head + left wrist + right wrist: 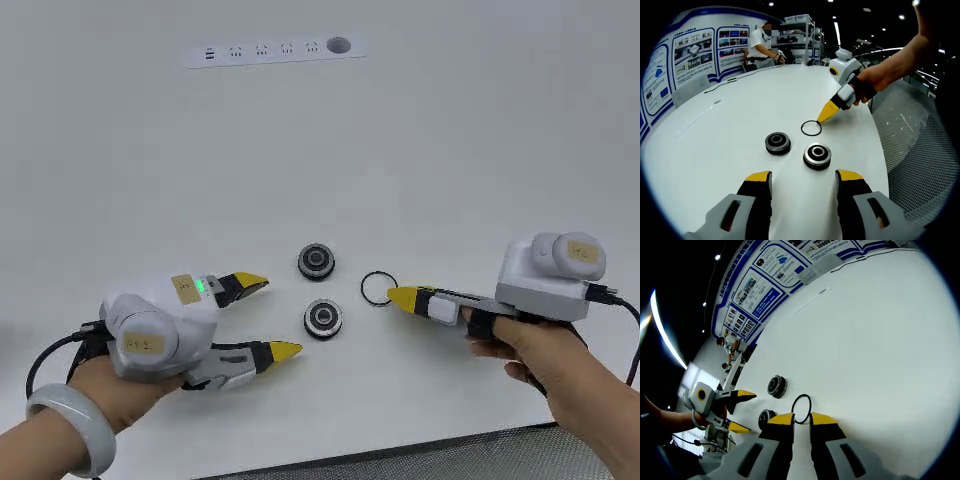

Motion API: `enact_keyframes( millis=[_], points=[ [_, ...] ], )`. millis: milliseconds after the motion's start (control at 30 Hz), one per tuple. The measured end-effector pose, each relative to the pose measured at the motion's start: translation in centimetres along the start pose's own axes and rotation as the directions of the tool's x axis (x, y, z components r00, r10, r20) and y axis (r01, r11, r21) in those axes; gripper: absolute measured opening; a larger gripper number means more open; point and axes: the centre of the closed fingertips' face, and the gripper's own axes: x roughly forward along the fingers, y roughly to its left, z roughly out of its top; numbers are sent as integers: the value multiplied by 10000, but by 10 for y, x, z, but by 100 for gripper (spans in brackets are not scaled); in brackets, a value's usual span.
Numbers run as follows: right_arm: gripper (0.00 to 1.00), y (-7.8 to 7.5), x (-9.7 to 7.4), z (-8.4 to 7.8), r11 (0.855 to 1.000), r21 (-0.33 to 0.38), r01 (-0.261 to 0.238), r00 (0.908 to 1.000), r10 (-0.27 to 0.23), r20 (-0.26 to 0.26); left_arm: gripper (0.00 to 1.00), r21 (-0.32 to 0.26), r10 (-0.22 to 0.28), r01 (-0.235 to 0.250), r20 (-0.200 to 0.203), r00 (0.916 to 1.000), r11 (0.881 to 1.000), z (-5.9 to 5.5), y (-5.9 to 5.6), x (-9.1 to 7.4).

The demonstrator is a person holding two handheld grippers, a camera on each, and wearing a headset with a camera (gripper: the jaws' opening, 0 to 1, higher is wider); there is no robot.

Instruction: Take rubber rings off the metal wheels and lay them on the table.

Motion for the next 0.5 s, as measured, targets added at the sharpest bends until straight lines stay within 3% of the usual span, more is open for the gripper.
enact_keyframes(
  millis=[200, 500],
  points=[
    [22, 2, -2, 3, 9952, -974, 103, 9999, -103, 6, 52, -34, 20, -20, 8, 10000, 10000, 0, 1, 0],
    [25, 5, -5, 9, 9929, -1193, 17, 10000, -6, 88, 49, -28, -26, 26, 96, 10000, 10000, 3, 0, 0]
  ],
)
